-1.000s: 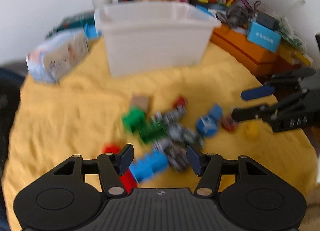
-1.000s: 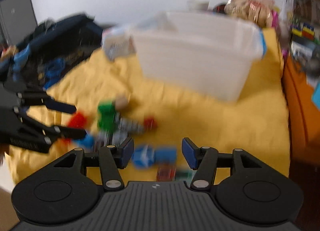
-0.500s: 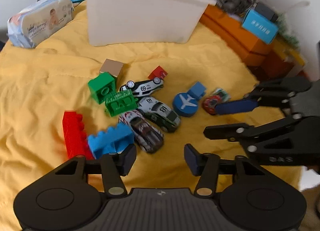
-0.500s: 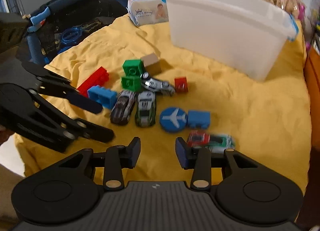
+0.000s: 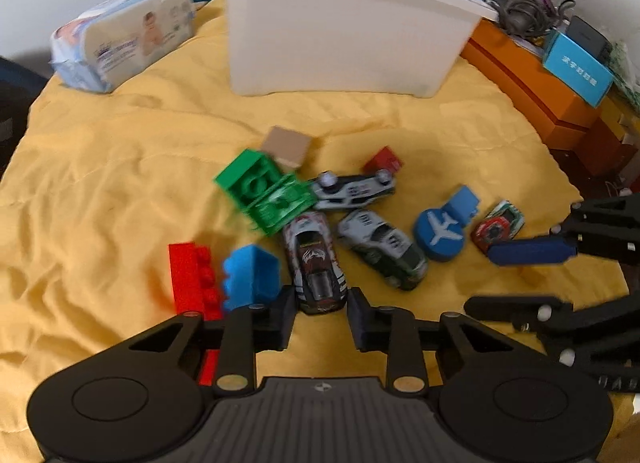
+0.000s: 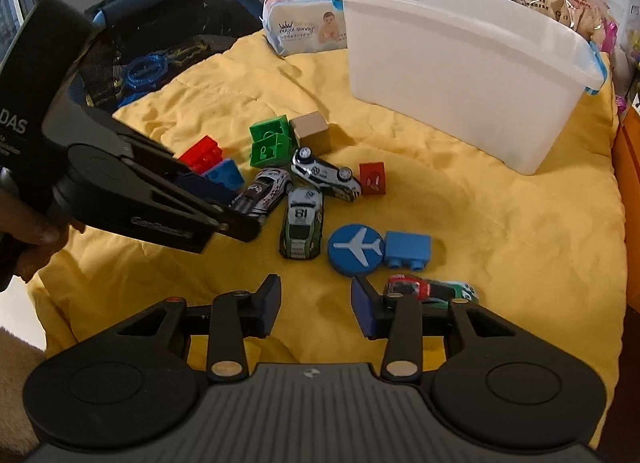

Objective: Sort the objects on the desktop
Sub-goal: 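Grasp the white-red car with the left gripper while the right grasps the white-green car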

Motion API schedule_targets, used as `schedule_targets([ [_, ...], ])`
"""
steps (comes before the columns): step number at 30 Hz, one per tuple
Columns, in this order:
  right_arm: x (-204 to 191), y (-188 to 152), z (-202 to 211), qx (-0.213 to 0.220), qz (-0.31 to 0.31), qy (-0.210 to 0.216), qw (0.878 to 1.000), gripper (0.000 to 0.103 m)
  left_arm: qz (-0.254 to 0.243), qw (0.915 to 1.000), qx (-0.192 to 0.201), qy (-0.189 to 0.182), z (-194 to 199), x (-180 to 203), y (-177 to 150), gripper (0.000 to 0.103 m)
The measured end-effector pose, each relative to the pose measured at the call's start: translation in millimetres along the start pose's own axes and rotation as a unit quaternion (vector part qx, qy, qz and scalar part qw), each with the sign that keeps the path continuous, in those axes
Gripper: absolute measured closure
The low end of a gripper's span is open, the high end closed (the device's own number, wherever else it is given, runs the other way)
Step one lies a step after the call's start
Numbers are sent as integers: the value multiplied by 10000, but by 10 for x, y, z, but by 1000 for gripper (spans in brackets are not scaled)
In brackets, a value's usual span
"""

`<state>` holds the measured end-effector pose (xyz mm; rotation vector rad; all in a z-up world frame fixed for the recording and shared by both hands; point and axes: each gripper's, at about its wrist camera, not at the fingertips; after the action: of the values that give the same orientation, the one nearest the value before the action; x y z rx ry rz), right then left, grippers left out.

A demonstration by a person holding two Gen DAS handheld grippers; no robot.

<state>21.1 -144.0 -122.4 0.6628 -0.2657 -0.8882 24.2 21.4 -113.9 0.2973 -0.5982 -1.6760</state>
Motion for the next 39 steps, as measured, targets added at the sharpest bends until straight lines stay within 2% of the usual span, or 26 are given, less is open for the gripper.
schedule_targets([
  [4,-18,122,-160,68,74,154,9998,60,-165,9998,-26,-119,20,-33,2,70],
  [7,-84,210,-322,30,326,2,9995,60,-260,9995,12,-204,-1,9,41,71],
  [10,-83,240,-425,-35,409,86,9991,60,-320,9994,-1,-93,-58,5,59,71],
  [14,-56,240,-454,-27,423,151,9990,63,-351,9993,51,-139,-84,-25,80,71],
  [19,-50,235,-420,-109,636,-141,9978,64,-591,9982,-23,-12,-71,-10,98,70],
  [22,-91,243,-411,-75,792,-109,9968,70,-595,9982,-10,-11,-25,-45,64,70],
  [25,-178,255,-483,-89,1083,-134,9940,67,-663,9977,39,-94,-19,-45,62,70],
  [31,-105,224,-435,-134,837,-81,9964,71,-778,9968,69,-151,-89,10,107,71],
  [36,-16,6,-169,-239,465,147,9985,71,-1042,9942,-40,-260,-22,130,19,71],
  [39,82,-141,-22,-358,145,101,9992,70,-1066,9935,-144,-360,51,175,-82,71],
])
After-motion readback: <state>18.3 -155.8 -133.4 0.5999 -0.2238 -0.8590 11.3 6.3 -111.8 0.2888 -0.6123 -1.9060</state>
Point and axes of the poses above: each gripper's, at about its wrist camera, not at the fingertips, and z roughly against the way its jaws point, x to its right, y to its top, and after that the axes turned 1 degree about x, right-handed
